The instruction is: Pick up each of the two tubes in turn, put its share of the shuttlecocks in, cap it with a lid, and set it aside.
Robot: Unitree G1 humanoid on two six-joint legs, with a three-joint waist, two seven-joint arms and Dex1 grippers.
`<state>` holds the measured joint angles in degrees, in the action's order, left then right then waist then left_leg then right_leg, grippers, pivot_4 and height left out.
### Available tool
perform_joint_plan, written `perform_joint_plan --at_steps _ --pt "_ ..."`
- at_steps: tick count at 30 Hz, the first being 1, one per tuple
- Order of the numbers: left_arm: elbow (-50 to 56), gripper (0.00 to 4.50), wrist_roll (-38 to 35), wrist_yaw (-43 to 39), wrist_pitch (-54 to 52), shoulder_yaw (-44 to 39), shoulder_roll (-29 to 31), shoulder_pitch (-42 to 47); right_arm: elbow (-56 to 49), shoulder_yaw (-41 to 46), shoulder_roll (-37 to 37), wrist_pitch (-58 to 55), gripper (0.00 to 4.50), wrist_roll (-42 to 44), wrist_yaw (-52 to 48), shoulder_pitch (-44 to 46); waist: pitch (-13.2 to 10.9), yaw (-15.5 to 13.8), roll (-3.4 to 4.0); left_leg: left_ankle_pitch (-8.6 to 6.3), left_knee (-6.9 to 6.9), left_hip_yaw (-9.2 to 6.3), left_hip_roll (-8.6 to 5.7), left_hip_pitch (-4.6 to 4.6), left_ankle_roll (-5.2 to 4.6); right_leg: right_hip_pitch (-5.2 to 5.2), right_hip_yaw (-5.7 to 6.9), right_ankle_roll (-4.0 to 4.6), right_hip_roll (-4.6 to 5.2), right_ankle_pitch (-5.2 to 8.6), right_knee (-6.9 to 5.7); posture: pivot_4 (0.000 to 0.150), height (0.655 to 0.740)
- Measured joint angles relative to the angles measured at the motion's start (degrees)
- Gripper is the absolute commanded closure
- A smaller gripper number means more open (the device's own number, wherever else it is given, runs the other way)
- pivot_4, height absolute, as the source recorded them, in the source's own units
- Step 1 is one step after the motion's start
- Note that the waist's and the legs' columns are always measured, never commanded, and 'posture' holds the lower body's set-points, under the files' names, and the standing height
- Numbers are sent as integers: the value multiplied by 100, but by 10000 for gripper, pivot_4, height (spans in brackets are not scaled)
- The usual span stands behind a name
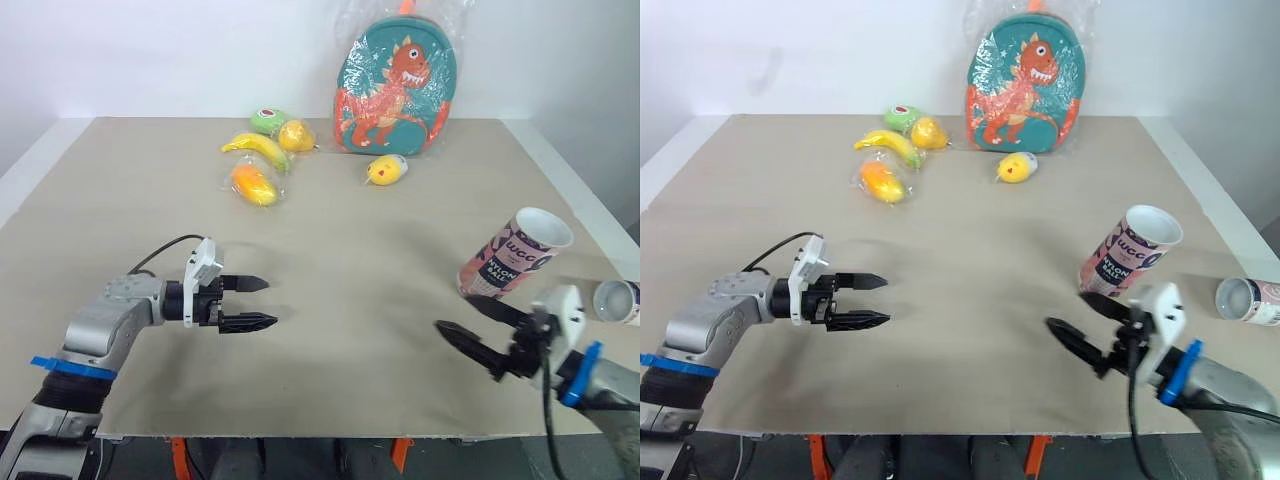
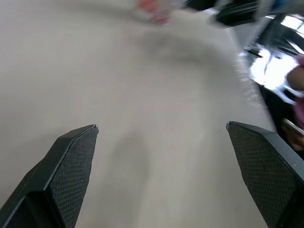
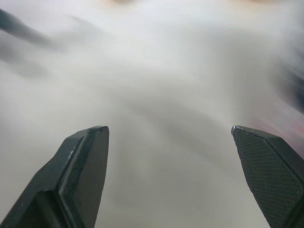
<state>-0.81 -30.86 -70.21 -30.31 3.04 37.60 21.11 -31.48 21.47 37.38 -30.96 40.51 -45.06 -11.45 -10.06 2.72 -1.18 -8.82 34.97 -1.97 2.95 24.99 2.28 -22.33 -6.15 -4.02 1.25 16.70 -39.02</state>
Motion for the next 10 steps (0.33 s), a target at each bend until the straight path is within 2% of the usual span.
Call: perform_joint_plan --at_steps 5,10 --pt "103 0 -78 421 9 -348 -165 -258 -61 -955 -168 -156 686 -66 200 669 -2 -29 -13 2 7 4 -6 9 1 1 -3 -4 7 0 4 1500 7347" --pt "204 0 -59 826 -121 -363 -246 -375 207 -1137 -170 -163 686 -153 217 874 -4 -51 -18 -1 -1 2 -6 10 2 -3 -2 -20 4 -4 4 1500 7347"
